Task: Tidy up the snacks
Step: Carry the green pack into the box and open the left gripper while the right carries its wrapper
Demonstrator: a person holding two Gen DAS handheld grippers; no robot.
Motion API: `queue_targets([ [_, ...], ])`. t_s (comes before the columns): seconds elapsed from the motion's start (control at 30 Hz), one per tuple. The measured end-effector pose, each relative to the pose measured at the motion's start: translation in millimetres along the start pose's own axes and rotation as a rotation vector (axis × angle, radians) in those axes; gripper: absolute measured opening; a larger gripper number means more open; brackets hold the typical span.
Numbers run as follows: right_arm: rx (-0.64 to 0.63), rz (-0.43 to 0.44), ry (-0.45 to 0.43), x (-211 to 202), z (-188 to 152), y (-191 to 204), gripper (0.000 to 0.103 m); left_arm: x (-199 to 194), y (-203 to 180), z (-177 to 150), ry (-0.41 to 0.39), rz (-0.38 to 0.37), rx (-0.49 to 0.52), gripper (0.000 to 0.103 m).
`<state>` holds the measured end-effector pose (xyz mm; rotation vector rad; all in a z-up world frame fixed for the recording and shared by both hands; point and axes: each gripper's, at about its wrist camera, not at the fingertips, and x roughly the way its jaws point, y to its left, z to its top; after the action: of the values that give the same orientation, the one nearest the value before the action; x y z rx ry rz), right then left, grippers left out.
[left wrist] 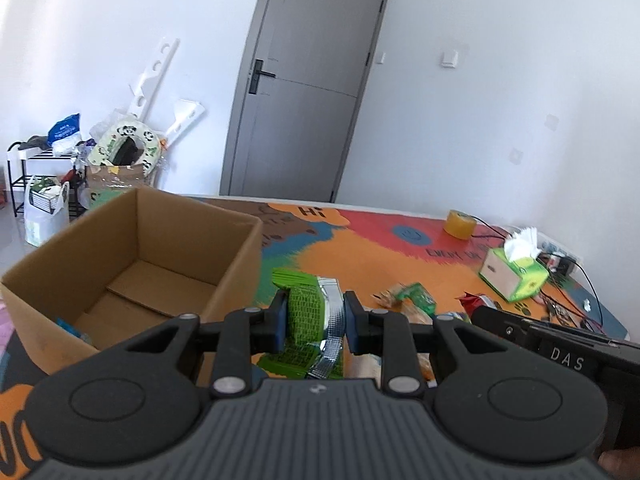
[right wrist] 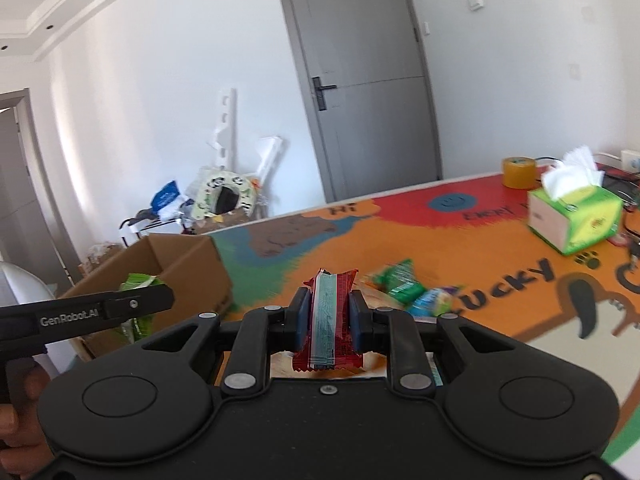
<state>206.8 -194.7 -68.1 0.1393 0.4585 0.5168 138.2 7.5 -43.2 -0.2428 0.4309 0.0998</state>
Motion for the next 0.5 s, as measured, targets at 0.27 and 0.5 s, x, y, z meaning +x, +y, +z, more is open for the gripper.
queue_targets([
  [0.27, -0.034, 0.071, -0.014, 15, 13, 39, 0.022, -2, 27, 15, -0.026, 0.047, -0.014, 0.027],
  [0.5, -0.06, 0.124, -0.013, 32, 23, 75, 0.022, -1, 56, 24, -0.024, 0.094, -0.04, 0.027],
])
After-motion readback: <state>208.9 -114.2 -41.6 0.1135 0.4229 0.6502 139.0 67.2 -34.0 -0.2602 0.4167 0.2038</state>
